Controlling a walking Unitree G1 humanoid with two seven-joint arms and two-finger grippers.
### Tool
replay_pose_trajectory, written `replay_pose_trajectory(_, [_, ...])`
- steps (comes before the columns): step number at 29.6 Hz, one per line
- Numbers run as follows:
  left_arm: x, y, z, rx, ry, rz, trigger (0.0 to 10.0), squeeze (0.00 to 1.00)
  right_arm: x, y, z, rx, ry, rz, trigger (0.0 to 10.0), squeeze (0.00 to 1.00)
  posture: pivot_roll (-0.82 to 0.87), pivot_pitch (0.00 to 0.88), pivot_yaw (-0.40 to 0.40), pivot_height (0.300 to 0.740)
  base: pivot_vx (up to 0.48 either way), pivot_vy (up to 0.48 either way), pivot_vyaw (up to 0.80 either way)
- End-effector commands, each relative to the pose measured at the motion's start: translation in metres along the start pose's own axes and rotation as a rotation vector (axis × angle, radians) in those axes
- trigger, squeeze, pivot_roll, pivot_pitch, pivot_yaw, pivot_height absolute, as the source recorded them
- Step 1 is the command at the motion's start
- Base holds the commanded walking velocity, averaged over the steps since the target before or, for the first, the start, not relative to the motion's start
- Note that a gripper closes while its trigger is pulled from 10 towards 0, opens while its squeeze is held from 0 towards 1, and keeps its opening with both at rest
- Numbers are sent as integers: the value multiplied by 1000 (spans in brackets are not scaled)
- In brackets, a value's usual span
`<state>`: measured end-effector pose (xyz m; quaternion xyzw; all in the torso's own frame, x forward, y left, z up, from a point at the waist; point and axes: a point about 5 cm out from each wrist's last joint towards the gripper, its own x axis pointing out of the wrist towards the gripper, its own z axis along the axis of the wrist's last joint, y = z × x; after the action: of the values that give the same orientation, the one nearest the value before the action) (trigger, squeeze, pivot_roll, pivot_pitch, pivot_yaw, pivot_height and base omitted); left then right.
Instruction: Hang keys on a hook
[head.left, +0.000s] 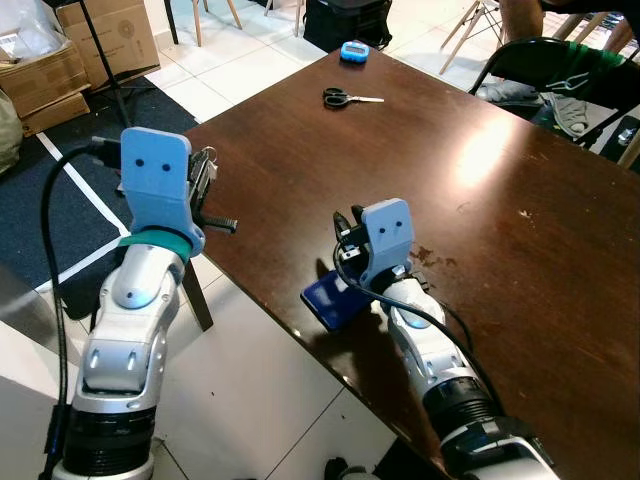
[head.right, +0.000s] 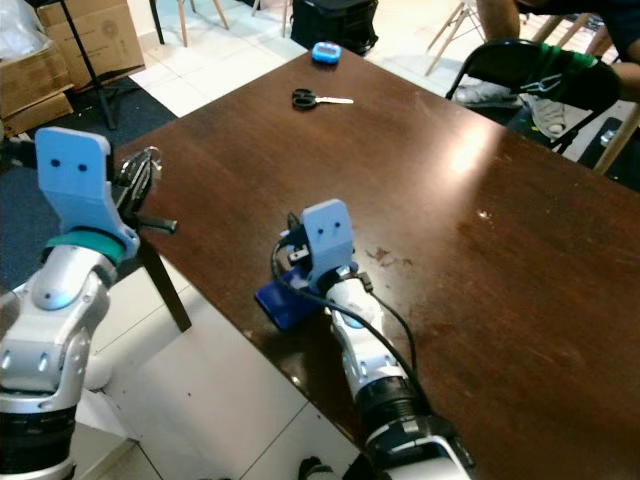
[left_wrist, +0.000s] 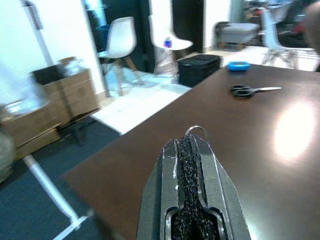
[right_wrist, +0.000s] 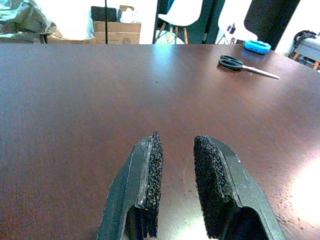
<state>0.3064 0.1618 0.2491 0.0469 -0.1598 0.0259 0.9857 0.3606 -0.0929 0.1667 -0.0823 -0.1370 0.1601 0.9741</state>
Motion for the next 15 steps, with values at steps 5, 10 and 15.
replay_pose_trajectory(5, [-14,12,-7,78,34,94,10000,0,-6,0,-6,12,4,-21,10000,0,-26,43,72,740,0,0,0])
replay_pose_trajectory(10, [-24,12,-11,114,22,110,10000,0,-11,-4,-5,30,-24,-57,10000,0,-32,17,73,740,0,0,0])
replay_pose_trajectory(15, [-26,9,-13,121,11,115,10000,0,-14,-6,-4,33,-40,-74,10000,0,-37,12,74,740,0,0,0])
